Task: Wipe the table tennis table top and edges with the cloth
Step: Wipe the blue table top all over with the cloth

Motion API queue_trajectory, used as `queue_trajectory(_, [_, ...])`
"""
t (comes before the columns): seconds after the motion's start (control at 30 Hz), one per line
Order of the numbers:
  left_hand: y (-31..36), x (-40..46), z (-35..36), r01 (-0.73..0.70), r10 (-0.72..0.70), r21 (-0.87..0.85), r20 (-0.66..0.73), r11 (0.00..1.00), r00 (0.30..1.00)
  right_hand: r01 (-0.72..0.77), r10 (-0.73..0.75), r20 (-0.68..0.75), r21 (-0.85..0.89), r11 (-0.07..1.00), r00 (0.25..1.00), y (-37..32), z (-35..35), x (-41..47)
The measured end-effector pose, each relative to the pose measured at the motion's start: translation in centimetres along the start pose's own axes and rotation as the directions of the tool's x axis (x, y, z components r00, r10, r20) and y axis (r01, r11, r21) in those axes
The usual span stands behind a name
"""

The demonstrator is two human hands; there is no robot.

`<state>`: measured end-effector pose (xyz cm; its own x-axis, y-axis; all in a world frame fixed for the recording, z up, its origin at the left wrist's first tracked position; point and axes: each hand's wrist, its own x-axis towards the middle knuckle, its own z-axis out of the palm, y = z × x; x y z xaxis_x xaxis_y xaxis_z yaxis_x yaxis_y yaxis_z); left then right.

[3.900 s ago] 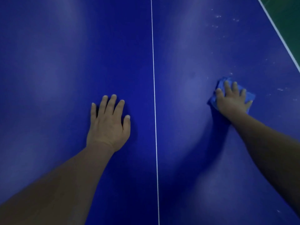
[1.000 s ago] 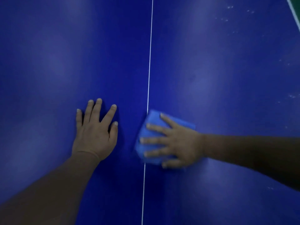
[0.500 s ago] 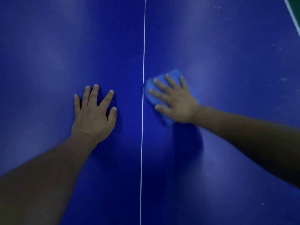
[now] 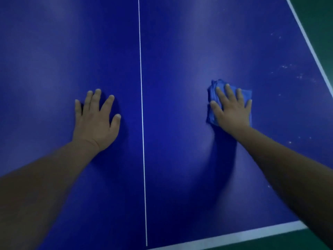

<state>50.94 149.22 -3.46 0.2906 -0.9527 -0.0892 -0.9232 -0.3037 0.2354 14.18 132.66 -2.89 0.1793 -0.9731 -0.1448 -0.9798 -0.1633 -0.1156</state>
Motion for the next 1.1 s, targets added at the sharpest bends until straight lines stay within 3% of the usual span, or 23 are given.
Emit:
queue_trajectory(0.07, [1.4, -0.9, 0.4, -0.054, 0.054, 0.002, -0.009, 0.999, 0.999, -0.071, 0.071, -0.044, -0.012, 0.997, 0.997, -3.1, 1.0, -1.9])
queue_trajectory(0.1, [2.0, -0.9, 0.5, -0.073, 0.074, 0.006, -0.010, 0.997, 0.997, 0.002, -0.004, -0.085, -0.035, 0.999, 0.996, -5.1, 1.9, -3.8])
queue_trajectory(0.17, [3.2, -0.2, 0.6, -0.081, 0.081, 0.003, -0.020, 0.997, 0.997, 0.317, -0.320, -0.102, -0.046, 0.947, 0.942, -8.9, 3.5, -8.7])
queue_trajectory(0.23, [4.2, 0.9, 0.5, -0.067, 0.067, -0.008, -0.038, 0.998, 0.997, 0.608, -0.610, -0.039, -0.055, 0.792, 0.792, -10.0, 4.3, -12.6])
queue_trajectory(0.3, [5.2, 2.4, 0.3, -0.048, 0.048, -0.023, -0.037, 0.999, 0.998, 0.716, -0.717, 0.008, -0.056, 0.696, 0.697, -8.0, 3.9, -12.0])
queue_trajectory(0.33, [5.7, 3.2, 0.4, -0.036, 0.035, -0.028, -0.031, 0.999, 0.999, 0.702, -0.704, -0.003, -0.079, 0.708, 0.710, -6.5, 3.7, -10.3])
queue_trajectory(0.4, [6.6, 4.5, 0.6, 0.001, -0.002, -0.035, -0.017, 0.999, 1.000, 0.539, -0.544, -0.026, -0.107, 0.836, 0.839, -2.9, 3.0, -5.4])
queue_trajectory(0.47, [7.4, 5.4, 1.2, 0.067, -0.070, -0.074, -0.043, 0.995, 0.997, 0.238, -0.241, -0.018, -0.083, 0.968, 0.970, 1.3, 0.9, -0.4])
queue_trajectory(0.5, [7.9, 5.7, 1.5, 0.115, -0.124, -0.120, -0.073, 0.986, 0.990, 0.073, -0.073, -0.010, -0.061, 0.995, 0.997, 3.3, 0.0, 1.5])
queue_trajectory(0.57, [8.7, 6.7, 1.6, 0.229, -0.265, -0.225, -0.143, 0.947, 0.954, -0.201, 0.200, 0.011, 0.029, 0.979, 0.980, 5.5, -1.3, 3.6])
queue_trajectory(0.63, [9.4, 8.0, 1.6, 0.290, -0.342, -0.259, -0.185, 0.921, 0.921, -0.331, 0.333, -0.015, 0.079, 0.940, 0.943, 4.4, -1.3, 4.5])
queue_trajectory(0.7, [9.9, 9.4, 1.6, 0.288, -0.329, -0.211, -0.198, 0.934, 0.923, -0.279, 0.281, -0.046, 0.042, 0.959, 0.959, 1.3, -0.6, 5.1])
queue_trajectory(0.8, [10.3, 10.2, 1.9, 0.257, -0.278, -0.132, -0.187, 0.957, 0.942, 0.098, -0.100, -0.038, -0.058, 0.993, 0.994, -3.5, 0.5, 5.6])
queue_trajectory(0.9, [10.4, 10.2, 2.0, 0.253, -0.270, -0.116, -0.159, 0.960, 0.950, 0.432, -0.432, 0.024, -0.065, 0.899, 0.902, -2.4, 0.0, 7.9])
queue_trajectory(0.97, [10.4, 10.4, 1.8, 0.266, -0.279, -0.103, -0.139, 0.958, 0.950, 0.352, -0.355, -0.006, -0.095, 0.931, 0.935, 1.8, -0.9, 11.5])
queue_trajectory(1.03, [10.5, 10.5, 1.7, 0.286, -0.298, -0.105, -0.123, 0.953, 0.947, 0.037, -0.039, -0.024, -0.083, 0.996, 0.999, 7.2, -2.5, 15.2])
queue_trajectory(1.1, [10.6, 10.4, 1.8, 0.300, -0.312, -0.107, -0.127, 0.948, 0.942, -0.270, 0.269, -0.022, -0.007, 0.963, 0.963, 10.5, -4.0, 17.5])
